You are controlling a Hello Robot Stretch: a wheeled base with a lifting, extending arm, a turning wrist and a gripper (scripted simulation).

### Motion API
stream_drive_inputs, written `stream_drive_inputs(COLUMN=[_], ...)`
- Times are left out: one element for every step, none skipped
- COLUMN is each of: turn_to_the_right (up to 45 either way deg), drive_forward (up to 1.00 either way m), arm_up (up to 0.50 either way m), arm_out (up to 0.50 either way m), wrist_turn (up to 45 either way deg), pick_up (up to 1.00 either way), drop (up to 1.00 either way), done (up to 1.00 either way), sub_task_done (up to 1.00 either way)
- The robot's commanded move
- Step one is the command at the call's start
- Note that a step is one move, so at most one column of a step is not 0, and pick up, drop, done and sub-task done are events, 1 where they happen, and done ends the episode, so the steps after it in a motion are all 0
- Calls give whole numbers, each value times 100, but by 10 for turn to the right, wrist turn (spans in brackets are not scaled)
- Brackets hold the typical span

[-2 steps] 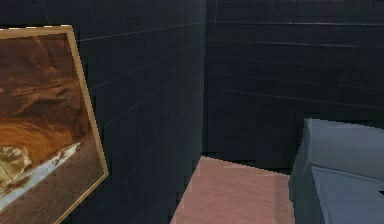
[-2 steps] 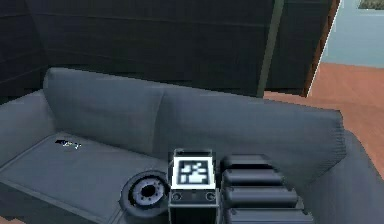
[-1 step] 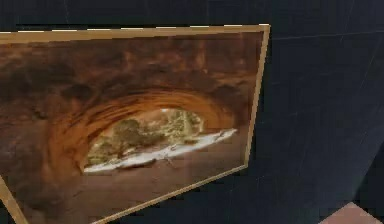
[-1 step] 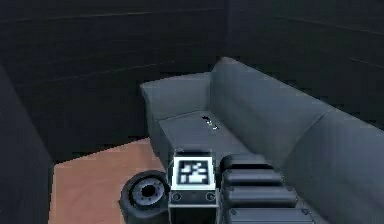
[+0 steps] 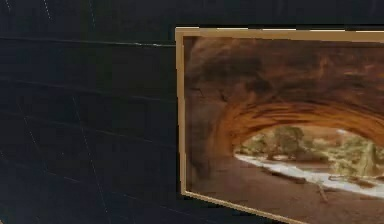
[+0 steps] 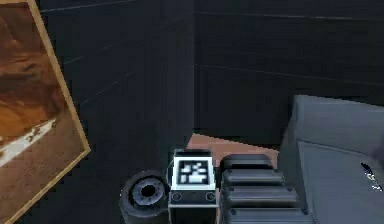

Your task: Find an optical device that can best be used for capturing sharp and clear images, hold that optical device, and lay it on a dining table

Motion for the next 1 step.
stream_drive_inputs(turn_to_the_right=[-450], drive_forward=[0], arm_up=[0], arm_out=[0], wrist_turn=[0], pick_up=[0], drop=[0], done=[0], sub_task_done=[0])
